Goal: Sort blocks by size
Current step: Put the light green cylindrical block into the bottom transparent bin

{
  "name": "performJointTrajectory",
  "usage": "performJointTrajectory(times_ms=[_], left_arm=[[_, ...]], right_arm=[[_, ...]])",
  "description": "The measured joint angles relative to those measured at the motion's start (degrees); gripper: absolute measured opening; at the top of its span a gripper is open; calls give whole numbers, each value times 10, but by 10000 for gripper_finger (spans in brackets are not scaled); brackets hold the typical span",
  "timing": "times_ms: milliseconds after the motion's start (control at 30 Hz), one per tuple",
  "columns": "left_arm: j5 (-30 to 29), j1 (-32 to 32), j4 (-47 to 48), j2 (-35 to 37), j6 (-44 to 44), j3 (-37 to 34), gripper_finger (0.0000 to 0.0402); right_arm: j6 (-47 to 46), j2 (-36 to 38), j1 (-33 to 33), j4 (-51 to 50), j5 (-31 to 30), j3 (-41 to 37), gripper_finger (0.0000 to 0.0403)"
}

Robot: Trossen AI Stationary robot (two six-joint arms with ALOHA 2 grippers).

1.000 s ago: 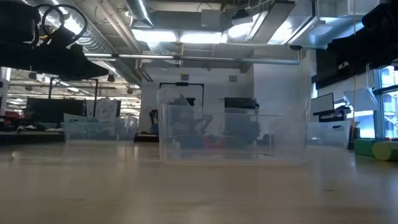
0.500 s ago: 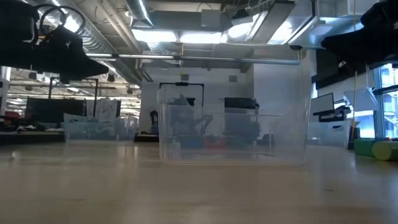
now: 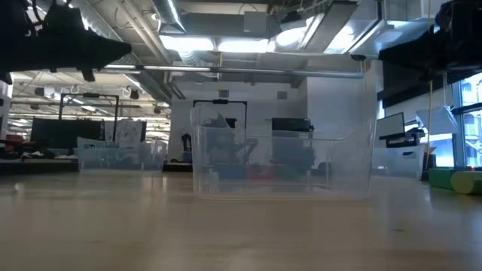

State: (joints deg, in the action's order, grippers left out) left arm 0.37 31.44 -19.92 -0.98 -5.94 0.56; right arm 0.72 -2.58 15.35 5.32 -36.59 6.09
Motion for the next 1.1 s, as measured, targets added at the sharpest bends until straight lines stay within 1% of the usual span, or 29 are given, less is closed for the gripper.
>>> performJointTrajectory(times_ms=[133, 267, 367, 467, 600, 700, 867, 1000, 1100], left_arm=[[3, -12, -24, -12, 43, 0, 24], [3, -22, -90, -33, 102, 0, 24], [7, -24, -162, -54, 141, 2, 24], [22, -28, -215, -78, 156, 7, 24], [25, -34, -231, -113, 170, 7, 24], [29, -35, -248, -137, 178, 7, 24], [53, -35, -260, -173, 161, 11, 24], [86, -35, -257, -206, 125, 27, 24], [116, -41, -256, -235, 105, 41, 24]], right_arm=[[-2, -37, 0, -52, -26, 49, 33], [-2, -91, 0, -119, -53, 116, 33], [4, -138, 0, -169, -54, 169, 33], [8, -188, 0, -200, -54, 216, 33], [4, -256, 0, -252, -48, 281, 33], [-18, -307, 0, -307, -36, 329, 33], [-66, -403, 0, -412, -5, 405, 33], [-125, -474, 0, -513, 30, 459, 33], [-169, -518, 0, -580, 76, 485, 33]])
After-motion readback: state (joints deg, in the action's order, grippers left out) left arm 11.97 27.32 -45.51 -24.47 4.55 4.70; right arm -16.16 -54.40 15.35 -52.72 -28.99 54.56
